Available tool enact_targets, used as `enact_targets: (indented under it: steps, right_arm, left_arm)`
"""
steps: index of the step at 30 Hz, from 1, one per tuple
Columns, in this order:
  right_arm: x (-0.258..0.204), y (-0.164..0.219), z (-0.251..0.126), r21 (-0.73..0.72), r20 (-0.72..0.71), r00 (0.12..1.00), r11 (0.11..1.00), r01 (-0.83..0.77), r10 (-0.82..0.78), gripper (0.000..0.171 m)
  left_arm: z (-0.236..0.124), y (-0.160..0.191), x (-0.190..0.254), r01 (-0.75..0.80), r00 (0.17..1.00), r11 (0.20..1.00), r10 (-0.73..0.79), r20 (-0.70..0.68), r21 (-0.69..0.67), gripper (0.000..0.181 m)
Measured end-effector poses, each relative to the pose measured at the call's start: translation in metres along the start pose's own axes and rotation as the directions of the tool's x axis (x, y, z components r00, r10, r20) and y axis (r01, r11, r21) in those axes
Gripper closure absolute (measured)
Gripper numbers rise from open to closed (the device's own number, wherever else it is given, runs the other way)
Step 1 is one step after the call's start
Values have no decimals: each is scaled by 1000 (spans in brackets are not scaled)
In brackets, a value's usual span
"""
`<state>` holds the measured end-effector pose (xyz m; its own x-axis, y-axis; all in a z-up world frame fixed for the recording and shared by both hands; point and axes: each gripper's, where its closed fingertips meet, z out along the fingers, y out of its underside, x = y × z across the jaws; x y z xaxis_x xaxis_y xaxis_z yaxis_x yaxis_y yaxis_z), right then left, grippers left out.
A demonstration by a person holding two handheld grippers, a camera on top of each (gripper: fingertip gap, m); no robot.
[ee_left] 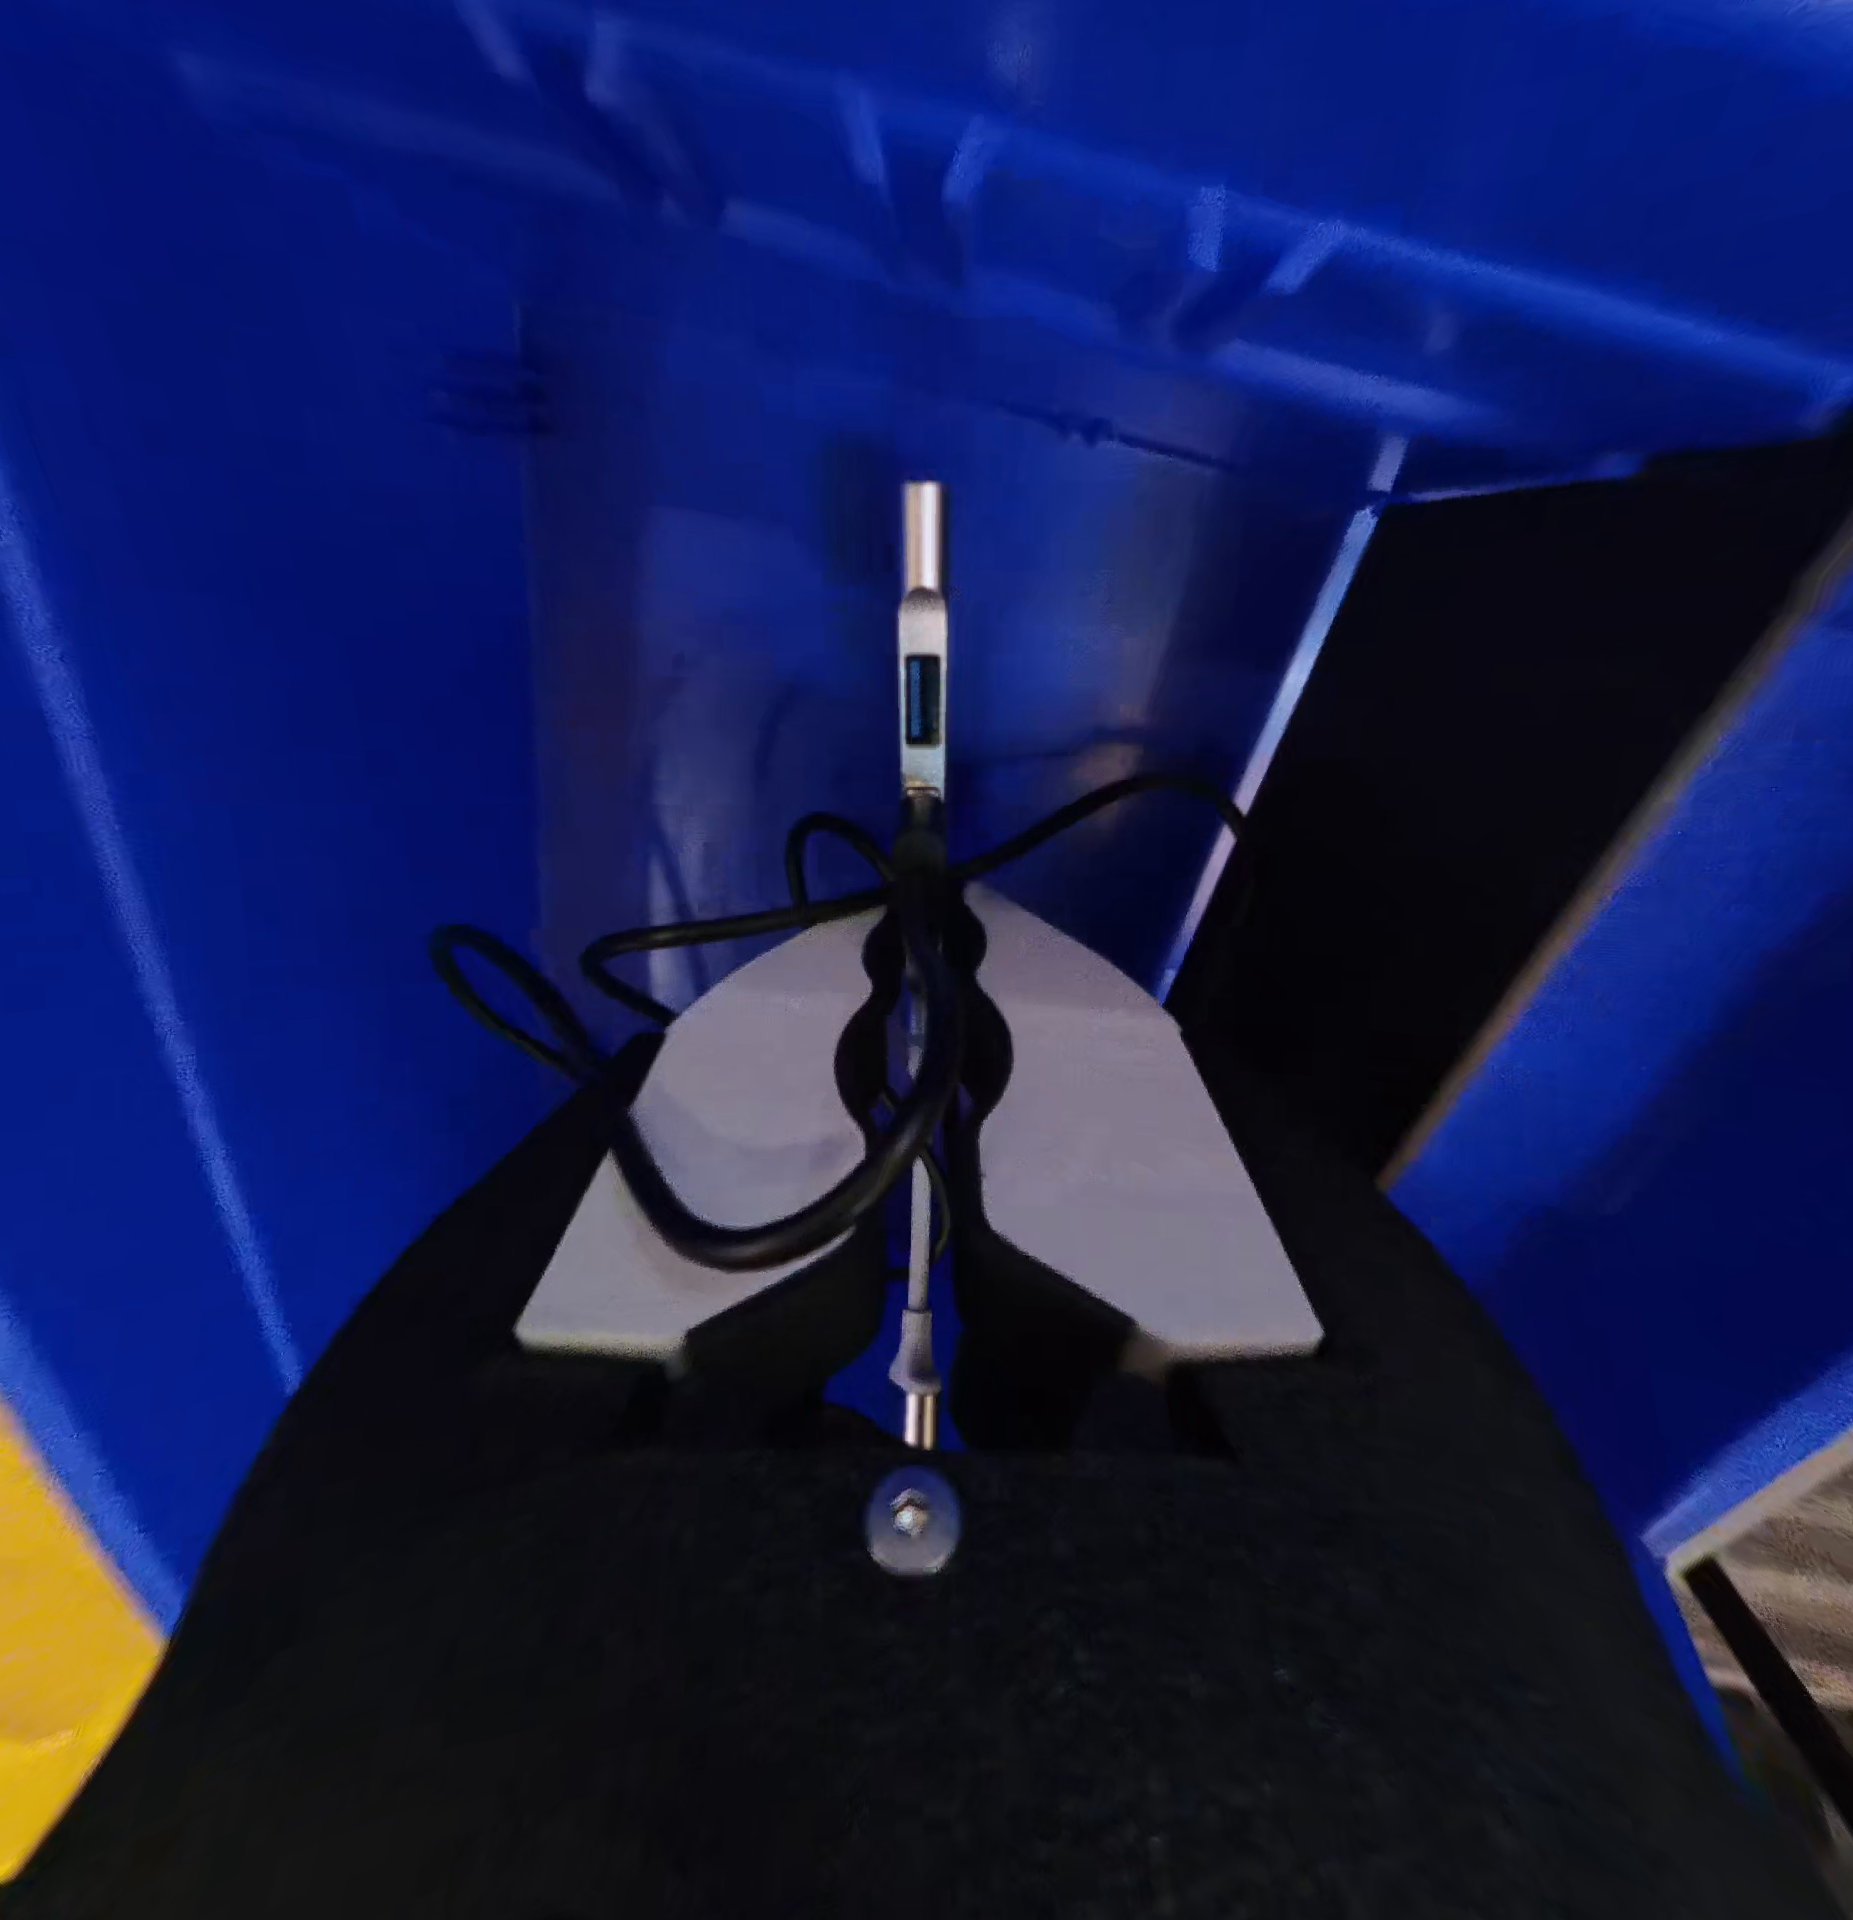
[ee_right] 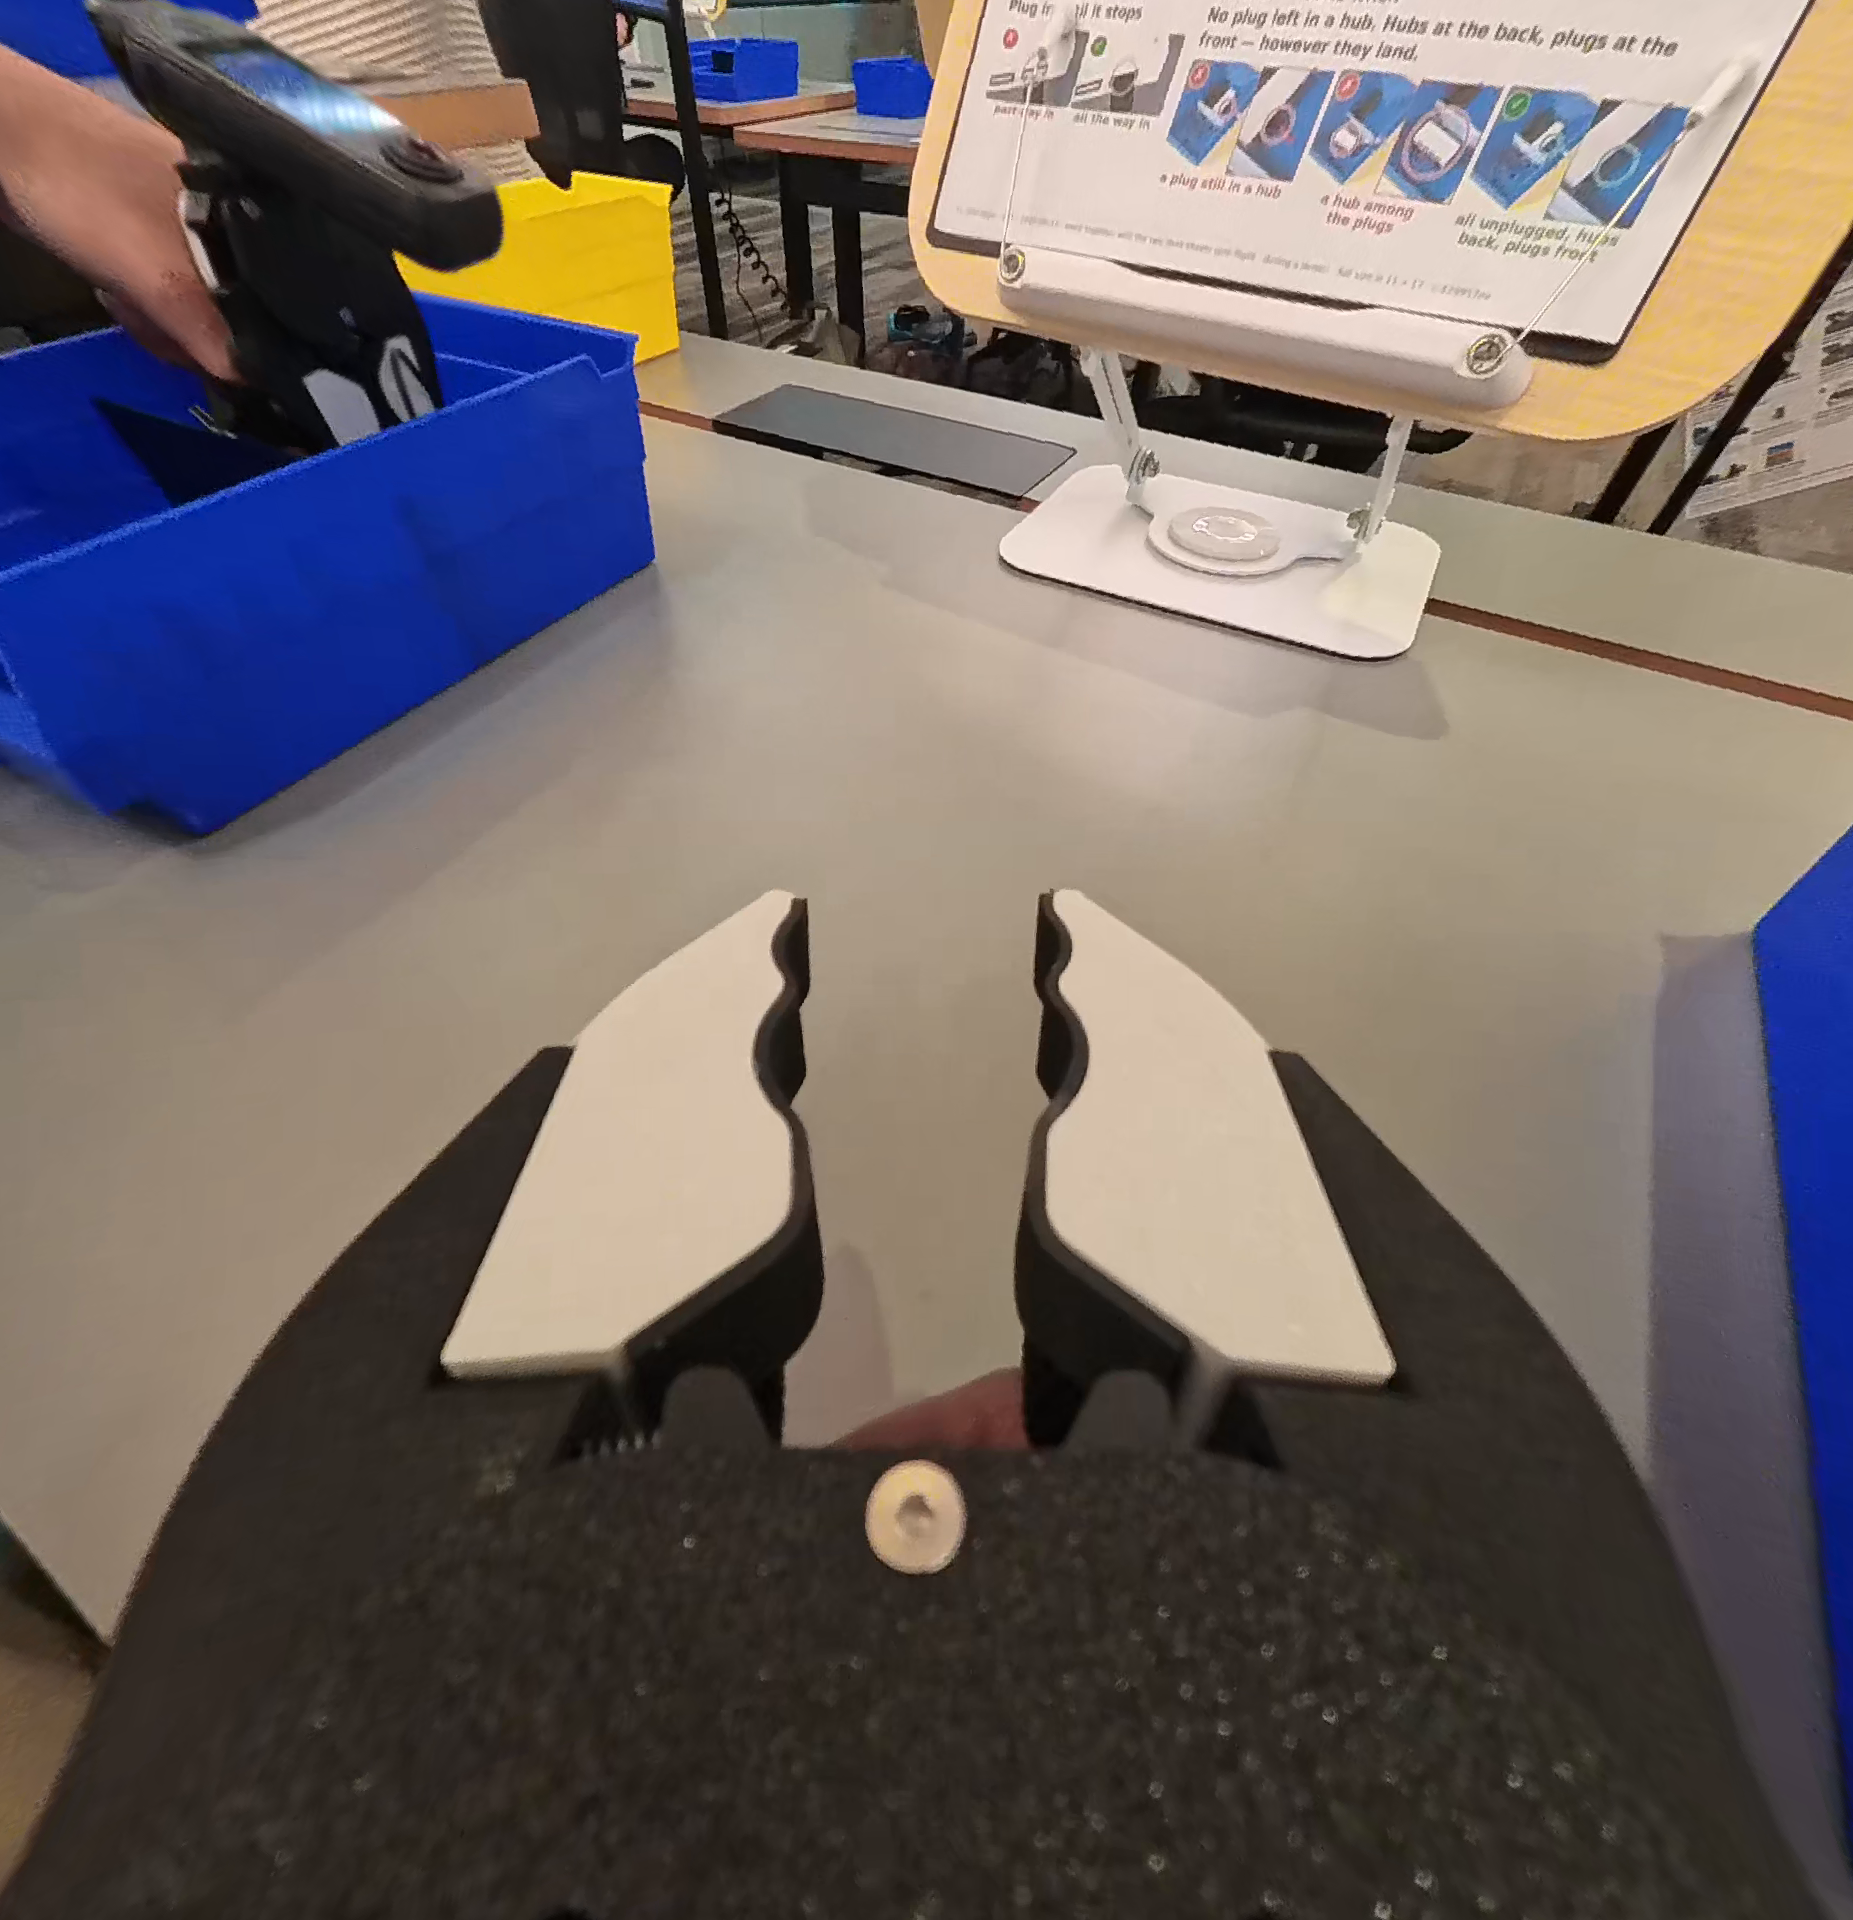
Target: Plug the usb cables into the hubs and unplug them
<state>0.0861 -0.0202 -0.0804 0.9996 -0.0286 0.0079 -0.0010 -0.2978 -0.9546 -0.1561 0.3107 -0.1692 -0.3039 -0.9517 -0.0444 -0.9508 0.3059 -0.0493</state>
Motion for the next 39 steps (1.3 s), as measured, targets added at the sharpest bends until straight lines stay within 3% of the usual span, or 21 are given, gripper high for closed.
enact_targets:
  steps: [4, 10, 17, 22, 26, 31, 36, 39]
  right_arm:
    - [1, -5, -6, 15, 1, 1000, 1000, 1, -1, 130]
    - [2, -11, -17, 36, 4, 1000, 999, -6, 6, 131]
    - [4, -21, -35, 65, -2, 1000, 998, 7, -6, 131]
    - [9, -28, -46, 82, -13, 1000, 997, 9, -8, 132]
    - [16, -32, -51, 87, -24, 1000, 996, 14, -12, 131]
    - [28, -27, -53, 75, -21, 1000, 997, -10, 12, 131]
    - [34, -17, -52, 39, 13, 998, 997, -60, 60, 131]
    - [34, -12, -50, 24, 18, 998, 998, -57, 56, 131]
  left_arm:
    - [-44, -8, -4, 11, 995, 994, -22, 98, 111, 174]
    - [-142, -43, 11, -62, 967, 941, -27, 255, 334, 174]
    - [-238, -118, 71, -276, 924, 872, 125, 361, 404, 174]
    - [-266, -188, 128, -435, 878, 803, 280, 388, 408, 174]
    - [-238, -230, 162, -512, 845, 770, 373, 384, 381, 174]
    - [-156, -260, 179, -495, 858, 793, 384, 340, 354, 174]
    - [-52, -261, 172, -457, 862, 866, 374, 343, 202, 174]
    - [-12, -261, 175, -429, 881, 886, 368, 296, 176, 174]
